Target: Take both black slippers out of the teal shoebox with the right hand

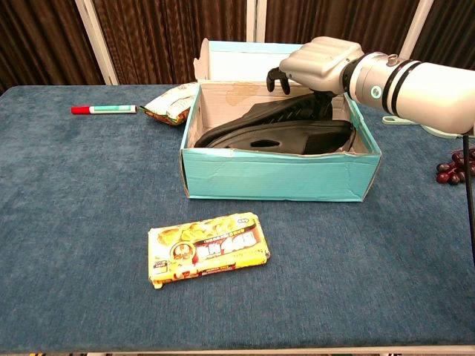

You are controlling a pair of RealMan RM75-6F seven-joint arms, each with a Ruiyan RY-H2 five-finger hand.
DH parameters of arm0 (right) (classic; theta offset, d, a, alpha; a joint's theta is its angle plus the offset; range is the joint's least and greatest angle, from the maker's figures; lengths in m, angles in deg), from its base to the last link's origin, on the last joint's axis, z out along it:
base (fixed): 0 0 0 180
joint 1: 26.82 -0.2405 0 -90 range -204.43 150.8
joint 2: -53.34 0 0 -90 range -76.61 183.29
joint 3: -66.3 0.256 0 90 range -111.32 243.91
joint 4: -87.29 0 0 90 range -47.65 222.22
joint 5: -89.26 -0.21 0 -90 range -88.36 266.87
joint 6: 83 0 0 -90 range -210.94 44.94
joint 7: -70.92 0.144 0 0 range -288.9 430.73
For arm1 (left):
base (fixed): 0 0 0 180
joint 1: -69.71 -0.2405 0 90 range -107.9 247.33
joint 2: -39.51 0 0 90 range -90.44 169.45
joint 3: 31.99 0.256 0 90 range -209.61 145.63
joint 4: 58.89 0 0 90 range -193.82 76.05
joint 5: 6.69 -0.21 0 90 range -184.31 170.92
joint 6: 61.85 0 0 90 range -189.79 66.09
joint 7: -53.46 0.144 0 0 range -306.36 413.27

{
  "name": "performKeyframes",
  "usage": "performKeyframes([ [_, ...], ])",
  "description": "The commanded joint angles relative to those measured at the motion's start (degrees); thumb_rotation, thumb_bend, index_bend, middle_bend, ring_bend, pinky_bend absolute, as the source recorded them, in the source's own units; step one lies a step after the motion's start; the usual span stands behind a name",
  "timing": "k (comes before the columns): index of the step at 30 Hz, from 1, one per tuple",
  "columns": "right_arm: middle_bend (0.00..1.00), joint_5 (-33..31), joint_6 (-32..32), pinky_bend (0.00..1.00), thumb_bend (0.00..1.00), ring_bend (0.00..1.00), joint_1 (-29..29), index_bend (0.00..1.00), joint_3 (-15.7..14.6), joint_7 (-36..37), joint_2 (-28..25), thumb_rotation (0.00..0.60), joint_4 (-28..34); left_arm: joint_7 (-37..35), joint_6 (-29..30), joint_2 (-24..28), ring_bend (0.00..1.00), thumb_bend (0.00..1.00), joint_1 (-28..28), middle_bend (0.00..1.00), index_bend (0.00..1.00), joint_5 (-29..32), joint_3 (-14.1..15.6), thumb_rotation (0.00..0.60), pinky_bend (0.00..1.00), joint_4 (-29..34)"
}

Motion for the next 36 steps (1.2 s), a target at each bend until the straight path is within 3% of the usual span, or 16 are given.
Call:
performKeyframes([
  [1, 0.31, -0.23, 0.12, 0.22, 0.28, 0.18, -0.19, 0.24, -0.24, -0.26, 0.33, 0.6, -0.28, -0.21, 0.11, 0.02, 0.1, 0.11, -0.12, 0.19, 0.16, 0.1, -0.05, 0.6, 0.35, -0.18],
  [23, 0.41, -0.08, -1.71, 0.23, 0.33, 0.27, -0.4, 0.37, -1.49, -1.88, 2.06, 0.6, -2.05, -0.66, -0.32, -0.21, 0.1, 0.11, -0.56, 0.19, 0.16, 0.37, 0.13, 0.6, 0.35, -1.08],
  [27, 0.49, 1.1, -3.18, 0.23, 0.35, 0.34, -0.32, 0.47, -1.26, -1.0, 2.62, 0.6, -2.74, -0.59, -0.6, -0.26, 0.1, 0.11, -0.5, 0.19, 0.16, 0.49, 0.1, 0.6, 0.35, -1.03],
  [36, 0.75, 4.17, -5.41, 0.33, 0.43, 0.59, 0.07, 0.81, -0.75, 2.95, 3.08, 0.6, -4.16, -0.57, -0.71, -0.03, 0.1, 0.11, -0.31, 0.19, 0.16, 0.43, -0.08, 0.6, 0.36, -0.62],
])
